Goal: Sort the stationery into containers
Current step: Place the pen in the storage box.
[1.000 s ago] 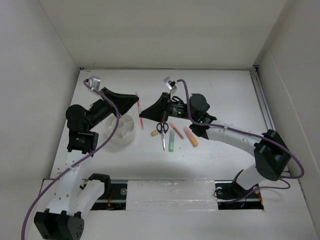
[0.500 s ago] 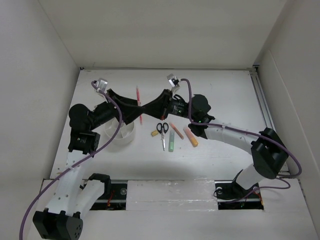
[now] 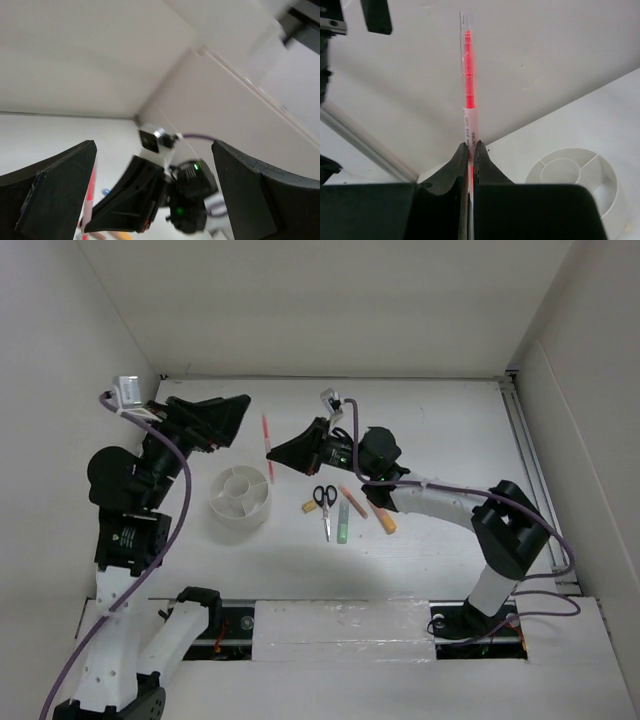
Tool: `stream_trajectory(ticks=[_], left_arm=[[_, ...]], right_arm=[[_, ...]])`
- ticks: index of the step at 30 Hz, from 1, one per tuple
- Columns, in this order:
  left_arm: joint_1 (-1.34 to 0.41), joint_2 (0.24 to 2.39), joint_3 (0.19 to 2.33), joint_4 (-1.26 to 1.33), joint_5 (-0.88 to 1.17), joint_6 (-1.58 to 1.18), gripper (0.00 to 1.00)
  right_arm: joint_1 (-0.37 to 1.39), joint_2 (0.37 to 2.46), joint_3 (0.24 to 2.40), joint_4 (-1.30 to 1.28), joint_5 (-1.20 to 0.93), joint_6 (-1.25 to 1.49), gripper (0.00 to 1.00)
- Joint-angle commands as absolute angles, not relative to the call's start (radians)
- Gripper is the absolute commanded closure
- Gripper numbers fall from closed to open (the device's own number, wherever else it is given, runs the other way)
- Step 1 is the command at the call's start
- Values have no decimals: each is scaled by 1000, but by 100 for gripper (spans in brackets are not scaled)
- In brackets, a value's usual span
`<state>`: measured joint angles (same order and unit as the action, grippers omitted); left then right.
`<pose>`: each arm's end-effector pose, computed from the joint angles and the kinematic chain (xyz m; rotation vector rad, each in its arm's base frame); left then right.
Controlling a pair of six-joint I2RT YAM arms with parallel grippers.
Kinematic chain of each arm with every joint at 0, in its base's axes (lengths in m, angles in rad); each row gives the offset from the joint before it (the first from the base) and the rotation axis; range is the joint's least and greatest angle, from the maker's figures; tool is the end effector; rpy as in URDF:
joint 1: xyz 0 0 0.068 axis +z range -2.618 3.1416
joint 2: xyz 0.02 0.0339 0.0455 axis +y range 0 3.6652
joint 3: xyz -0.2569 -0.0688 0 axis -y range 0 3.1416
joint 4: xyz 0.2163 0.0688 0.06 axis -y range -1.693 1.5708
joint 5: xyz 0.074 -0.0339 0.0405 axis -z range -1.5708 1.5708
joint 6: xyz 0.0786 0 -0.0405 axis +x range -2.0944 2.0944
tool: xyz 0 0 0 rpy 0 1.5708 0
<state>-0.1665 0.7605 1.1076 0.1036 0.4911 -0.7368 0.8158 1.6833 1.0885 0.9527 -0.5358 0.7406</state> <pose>0.1377 -0.0607 0.4830 0.1181 1.2387 -1.0648 0.2409 0.3146 0.3469 -0.5863 1.3328 1.6348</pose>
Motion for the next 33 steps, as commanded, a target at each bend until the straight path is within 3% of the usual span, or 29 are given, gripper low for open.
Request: stream_trajectory(ticks=[1,9,12,20,33], left_arm=[[-166,778,1212,-221,17,-706,0],[-166,704,1146,-590,-560,-811,0],[-166,631,1099,-630,-662,-853,0],[-166,571,948,-561,-609,-770,0],[-156,604,950,-535,-536,-738,0]], right_arm=[[819,1744,1189,1037,-514,652,100],[801,2031,1376,1268,-679,603,100],[801,2132,1453,1298,-701,636,100],[801,2230,1561,1261,-710,627,100],[819,2338,1644,1201,-787,618,100]])
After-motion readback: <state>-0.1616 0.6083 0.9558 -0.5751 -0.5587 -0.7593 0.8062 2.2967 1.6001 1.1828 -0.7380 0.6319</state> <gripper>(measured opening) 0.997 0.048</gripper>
